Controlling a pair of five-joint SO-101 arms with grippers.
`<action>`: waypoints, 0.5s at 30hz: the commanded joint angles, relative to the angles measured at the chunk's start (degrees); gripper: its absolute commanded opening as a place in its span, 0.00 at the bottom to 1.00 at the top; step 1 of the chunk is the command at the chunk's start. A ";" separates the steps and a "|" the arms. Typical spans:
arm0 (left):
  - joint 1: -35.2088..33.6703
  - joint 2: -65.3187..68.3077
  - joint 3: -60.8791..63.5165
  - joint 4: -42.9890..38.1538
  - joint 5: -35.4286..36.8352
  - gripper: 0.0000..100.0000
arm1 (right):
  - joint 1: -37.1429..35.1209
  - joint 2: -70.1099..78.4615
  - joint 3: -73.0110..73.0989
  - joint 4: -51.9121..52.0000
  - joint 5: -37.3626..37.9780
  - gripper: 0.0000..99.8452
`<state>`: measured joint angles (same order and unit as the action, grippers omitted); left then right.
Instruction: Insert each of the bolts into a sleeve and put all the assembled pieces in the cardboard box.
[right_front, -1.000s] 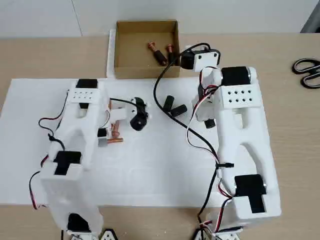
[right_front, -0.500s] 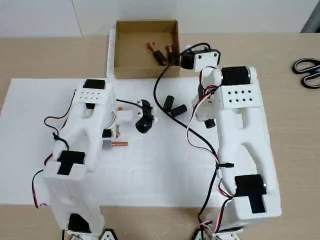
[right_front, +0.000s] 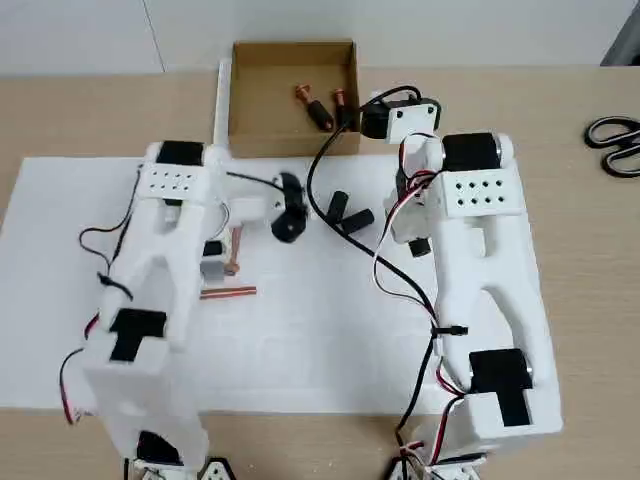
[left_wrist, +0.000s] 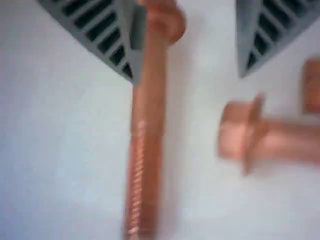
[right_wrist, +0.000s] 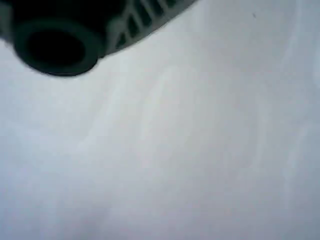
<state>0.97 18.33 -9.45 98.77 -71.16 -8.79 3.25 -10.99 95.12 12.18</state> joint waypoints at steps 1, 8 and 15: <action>0.44 -11.69 -2.33 1.67 3.43 0.12 | 0.22 -2.86 -2.20 0.22 -0.79 0.00; 0.35 -34.02 -2.68 1.67 38.77 0.12 | 0.13 -2.86 -2.29 0.22 -0.79 0.00; -0.79 -54.68 -1.01 1.76 74.11 0.12 | 0.13 -2.86 -2.29 -0.04 -0.79 0.00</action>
<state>0.97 -28.53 -9.54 99.65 -12.00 -8.79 3.25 -10.99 95.12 12.18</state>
